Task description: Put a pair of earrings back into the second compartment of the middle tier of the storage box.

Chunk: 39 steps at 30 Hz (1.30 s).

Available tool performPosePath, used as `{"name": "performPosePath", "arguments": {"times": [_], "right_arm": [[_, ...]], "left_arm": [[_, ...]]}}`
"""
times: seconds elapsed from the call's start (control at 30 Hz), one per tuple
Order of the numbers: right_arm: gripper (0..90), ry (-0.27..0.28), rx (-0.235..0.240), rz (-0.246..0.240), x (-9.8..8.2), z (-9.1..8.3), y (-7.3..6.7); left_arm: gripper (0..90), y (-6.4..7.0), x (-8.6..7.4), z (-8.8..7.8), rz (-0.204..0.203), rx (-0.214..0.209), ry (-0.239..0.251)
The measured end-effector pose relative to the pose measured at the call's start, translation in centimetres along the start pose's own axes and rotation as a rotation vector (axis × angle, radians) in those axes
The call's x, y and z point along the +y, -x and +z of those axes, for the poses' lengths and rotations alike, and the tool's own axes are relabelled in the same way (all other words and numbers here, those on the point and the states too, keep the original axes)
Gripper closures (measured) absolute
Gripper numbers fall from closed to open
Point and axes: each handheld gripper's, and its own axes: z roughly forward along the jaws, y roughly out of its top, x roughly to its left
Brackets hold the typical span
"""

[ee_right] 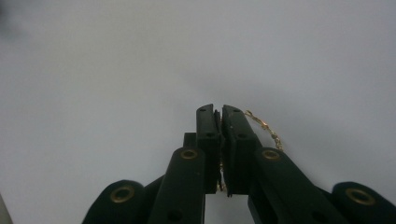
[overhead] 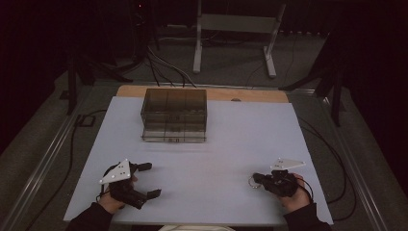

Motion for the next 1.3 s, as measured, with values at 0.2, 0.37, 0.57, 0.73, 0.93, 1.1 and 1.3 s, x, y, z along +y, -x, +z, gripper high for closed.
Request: {"name": "performPosePath", "arguments": {"times": [0.2, 0.37, 0.57, 0.73, 0.93, 1.1, 1.3], "right_arm": [[86.7, 0.036, 0.008, 0.007, 0.8, -0.7, 0.1], [86.7, 0.037, 0.028, 0.004, 1.2, -0.5, 0.0], [86.7, 0.066, 0.047, -0.017, 3.0, -0.4, -0.3], [86.7, 0.066, 0.064, -0.039, 4.3, 0.2, -0.4], [86.6, 0.058, 0.084, -0.067, 5.5, 1.4, -0.8], [86.6, 0.06, 0.094, -0.077, 6.2, 1.8, -0.9], [86.5, 0.059, 0.107, -0.113, 8.1, 2.7, -1.2]], "left_arm": [[0.6, 0.0, 0.0, 0.0, -0.001, 0.001, 0.0], [0.6, 0.0, 0.0, 0.0, 0.001, 0.002, 0.002], [0.5, 0.0, 0.0, 0.1, -0.003, 0.001, 0.001], [0.6, -0.1, 0.0, 0.0, -0.004, 0.002, 0.002], [0.6, 0.0, 0.0, 0.0, -0.002, 0.002, 0.004], [0.6, -0.1, 0.0, 0.0, -0.002, 0.001, 0.007], [0.6, 0.0, 0.0, 0.0, -0.003, -0.001, 0.002]]}}
